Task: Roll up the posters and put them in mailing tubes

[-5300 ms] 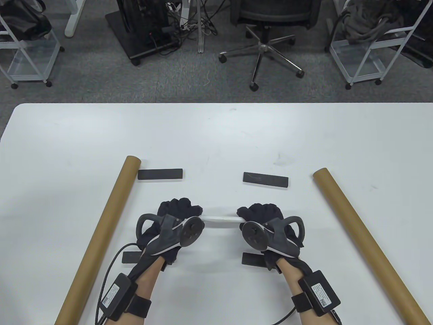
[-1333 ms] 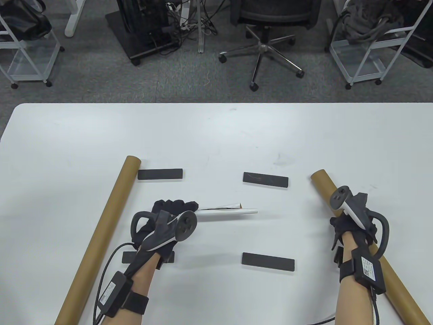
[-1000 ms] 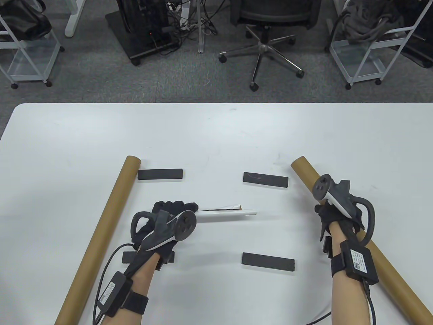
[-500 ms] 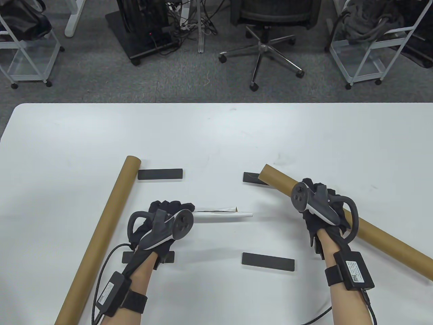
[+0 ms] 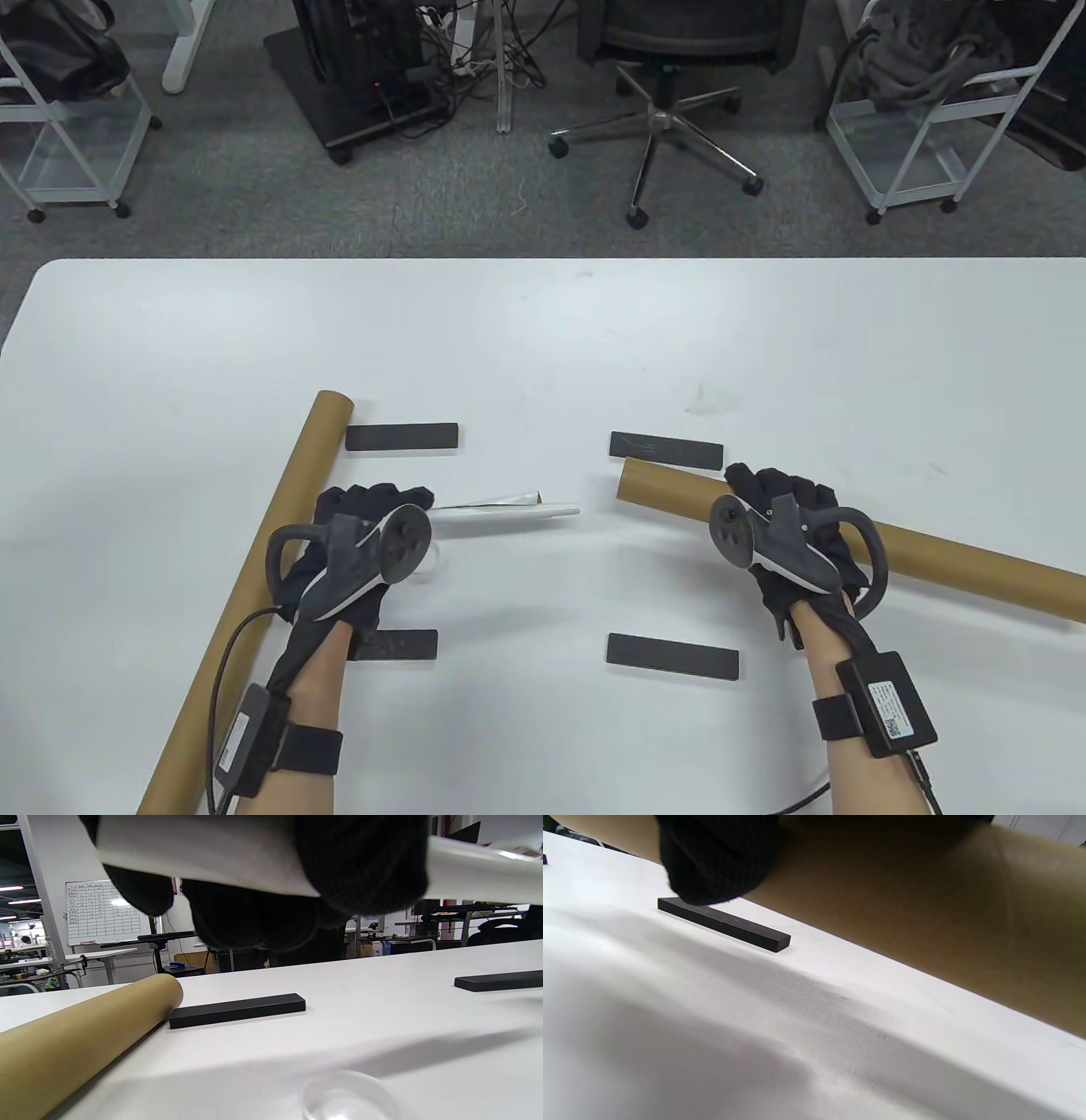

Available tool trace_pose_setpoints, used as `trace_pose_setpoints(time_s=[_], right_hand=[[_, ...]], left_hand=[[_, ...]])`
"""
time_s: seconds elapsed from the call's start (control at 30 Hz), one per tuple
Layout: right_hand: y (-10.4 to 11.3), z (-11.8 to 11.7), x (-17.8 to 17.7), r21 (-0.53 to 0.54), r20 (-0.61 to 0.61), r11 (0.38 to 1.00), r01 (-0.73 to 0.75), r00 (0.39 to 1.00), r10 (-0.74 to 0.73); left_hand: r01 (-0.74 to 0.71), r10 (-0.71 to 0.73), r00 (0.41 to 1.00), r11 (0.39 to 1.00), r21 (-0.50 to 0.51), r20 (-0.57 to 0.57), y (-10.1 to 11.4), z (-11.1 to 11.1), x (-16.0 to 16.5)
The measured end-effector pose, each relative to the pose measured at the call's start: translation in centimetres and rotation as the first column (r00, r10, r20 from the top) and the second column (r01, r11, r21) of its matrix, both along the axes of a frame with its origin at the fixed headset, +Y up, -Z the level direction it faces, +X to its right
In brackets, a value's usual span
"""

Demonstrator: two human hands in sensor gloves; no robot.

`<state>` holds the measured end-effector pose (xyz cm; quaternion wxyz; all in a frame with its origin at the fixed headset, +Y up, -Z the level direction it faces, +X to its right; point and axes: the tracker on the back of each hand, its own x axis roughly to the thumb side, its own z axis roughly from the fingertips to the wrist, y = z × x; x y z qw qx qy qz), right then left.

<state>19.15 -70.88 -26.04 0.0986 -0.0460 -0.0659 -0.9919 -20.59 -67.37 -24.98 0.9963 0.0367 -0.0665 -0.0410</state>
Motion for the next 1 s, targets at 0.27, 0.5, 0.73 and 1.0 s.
trace_pose_setpoints(time_s=[0.27,0.5,0.73,1.0], right_hand=[[0.6,0.6,-0.7,-0.015,-0.051,1.0,-0.002,0.999,0.002],[0.8,1.5,-2.9,0.016,-0.125,0.998,-0.058,0.99,0.059],[0.9,2.0,-4.4,0.054,-0.168,0.996,-0.076,0.982,0.084],[0.9,2.1,-5.0,0.065,-0.184,0.994,-0.089,0.978,0.099]], left_hand=[[-0.024,0.024,1.0,0.999,-0.027,0.004,-0.5,-0.1,0.1],[-0.019,0.02,0.999,1.0,-0.024,0.034,-0.5,0.1,1.0],[-0.001,0.002,0.998,1.0,-0.008,0.061,-0.7,0.2,1.8],[0.04,-0.038,0.994,0.999,-0.022,0.105,-1.2,0.3,3.4]])
